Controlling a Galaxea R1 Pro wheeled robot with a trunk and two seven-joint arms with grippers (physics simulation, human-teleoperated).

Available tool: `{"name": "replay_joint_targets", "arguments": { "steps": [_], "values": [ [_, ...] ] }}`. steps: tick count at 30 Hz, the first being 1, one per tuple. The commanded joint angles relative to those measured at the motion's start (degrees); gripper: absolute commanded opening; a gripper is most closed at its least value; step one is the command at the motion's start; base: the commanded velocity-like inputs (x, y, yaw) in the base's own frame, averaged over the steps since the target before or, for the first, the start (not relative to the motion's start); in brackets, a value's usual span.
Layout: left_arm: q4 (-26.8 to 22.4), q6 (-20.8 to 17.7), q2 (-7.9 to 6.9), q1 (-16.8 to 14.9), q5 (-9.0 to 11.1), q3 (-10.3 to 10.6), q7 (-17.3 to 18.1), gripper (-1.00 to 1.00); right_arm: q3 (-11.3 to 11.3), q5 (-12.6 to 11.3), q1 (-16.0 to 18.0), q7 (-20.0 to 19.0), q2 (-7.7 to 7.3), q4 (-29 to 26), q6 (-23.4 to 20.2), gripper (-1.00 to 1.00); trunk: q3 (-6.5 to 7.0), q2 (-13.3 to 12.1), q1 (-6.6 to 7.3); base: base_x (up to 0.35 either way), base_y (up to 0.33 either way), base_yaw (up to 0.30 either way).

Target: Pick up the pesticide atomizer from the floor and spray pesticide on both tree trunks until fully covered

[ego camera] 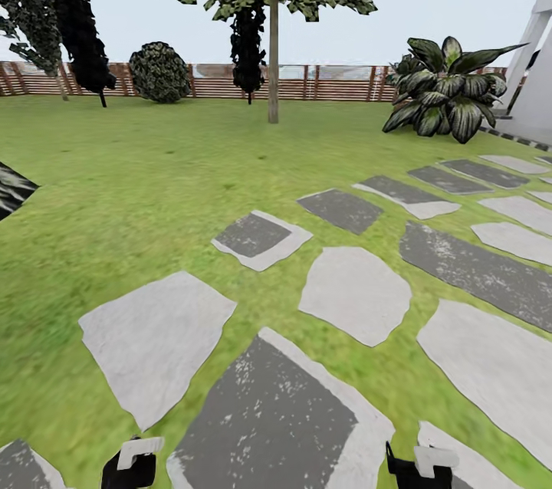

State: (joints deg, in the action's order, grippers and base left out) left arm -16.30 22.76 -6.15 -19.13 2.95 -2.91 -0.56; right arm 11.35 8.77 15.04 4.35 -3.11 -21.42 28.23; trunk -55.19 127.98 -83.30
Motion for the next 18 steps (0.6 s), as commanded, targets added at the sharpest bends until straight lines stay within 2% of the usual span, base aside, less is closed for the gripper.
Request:
{"name": "replay_joint_targets", "arguments": {
  "steps": [1,18],
  "values": [
    [0.0,0.2,0.0,0.0,0.3,0.0,0.0,-1.0,0.3,0.6,0.0,0.2,0.03,0.1,0.2,1.0,-0.05,0.0,-0.02,0.325,-0.115,0.005],
    [0.0,0.2,0.0,0.0,0.3,0.0,0.0,-1.0,0.3,0.6,0.0,0.2,0.03,0.1,0.2,1.0,-0.05,0.0,-0.02,0.326,-0.111,0.0]
  ]
}}
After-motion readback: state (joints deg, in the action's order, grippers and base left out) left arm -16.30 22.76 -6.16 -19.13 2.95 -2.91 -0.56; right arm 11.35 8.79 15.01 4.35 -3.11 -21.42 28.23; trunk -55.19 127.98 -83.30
